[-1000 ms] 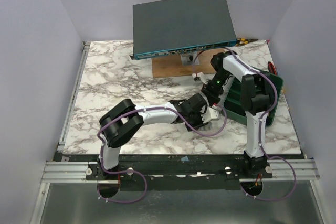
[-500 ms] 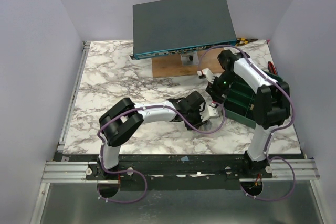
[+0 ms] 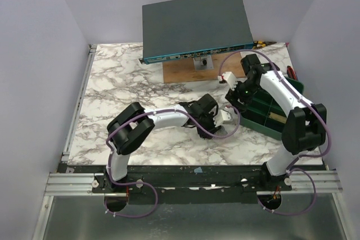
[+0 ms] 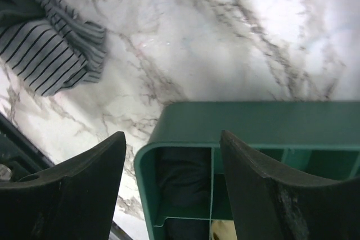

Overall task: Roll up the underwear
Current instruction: Roll the underwear to the center of the board.

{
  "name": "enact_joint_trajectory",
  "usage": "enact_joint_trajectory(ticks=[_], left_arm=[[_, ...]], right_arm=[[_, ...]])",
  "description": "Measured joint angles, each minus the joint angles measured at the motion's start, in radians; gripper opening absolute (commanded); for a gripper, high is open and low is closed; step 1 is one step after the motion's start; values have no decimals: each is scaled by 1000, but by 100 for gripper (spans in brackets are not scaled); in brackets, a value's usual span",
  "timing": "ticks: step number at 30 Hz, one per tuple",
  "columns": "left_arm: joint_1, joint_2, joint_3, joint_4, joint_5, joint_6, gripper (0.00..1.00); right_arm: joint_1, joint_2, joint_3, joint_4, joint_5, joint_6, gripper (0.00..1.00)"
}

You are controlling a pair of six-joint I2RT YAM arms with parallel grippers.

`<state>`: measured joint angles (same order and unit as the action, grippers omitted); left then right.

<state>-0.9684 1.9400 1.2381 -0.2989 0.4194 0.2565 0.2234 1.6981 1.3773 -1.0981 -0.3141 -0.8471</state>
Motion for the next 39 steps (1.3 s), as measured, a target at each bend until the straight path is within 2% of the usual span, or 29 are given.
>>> enact_joint_trajectory(ticks=[5, 10, 16, 23, 29, 39], left_arm=[[40, 29, 34, -32, 92, -21, 0], [69, 51, 55, -48, 167, -35, 0], [96, 96, 97, -83, 273, -61, 0], [115, 123, 124, -107, 320, -80, 0], [117, 140, 143, -127, 342, -97, 0], [137, 174, 180, -163, 391, -119, 0]], right_arm=[[-59, -68, -26, 108, 2, 105, 71], [-132, -141, -124, 226, -18, 206, 71], [-138, -290, -242, 362, -51, 301, 71], [-140, -492, -409, 505, -83, 354, 70], [-140, -587, -450, 479, -189, 286, 68], [-139, -681, -540, 284, -356, 51, 68]])
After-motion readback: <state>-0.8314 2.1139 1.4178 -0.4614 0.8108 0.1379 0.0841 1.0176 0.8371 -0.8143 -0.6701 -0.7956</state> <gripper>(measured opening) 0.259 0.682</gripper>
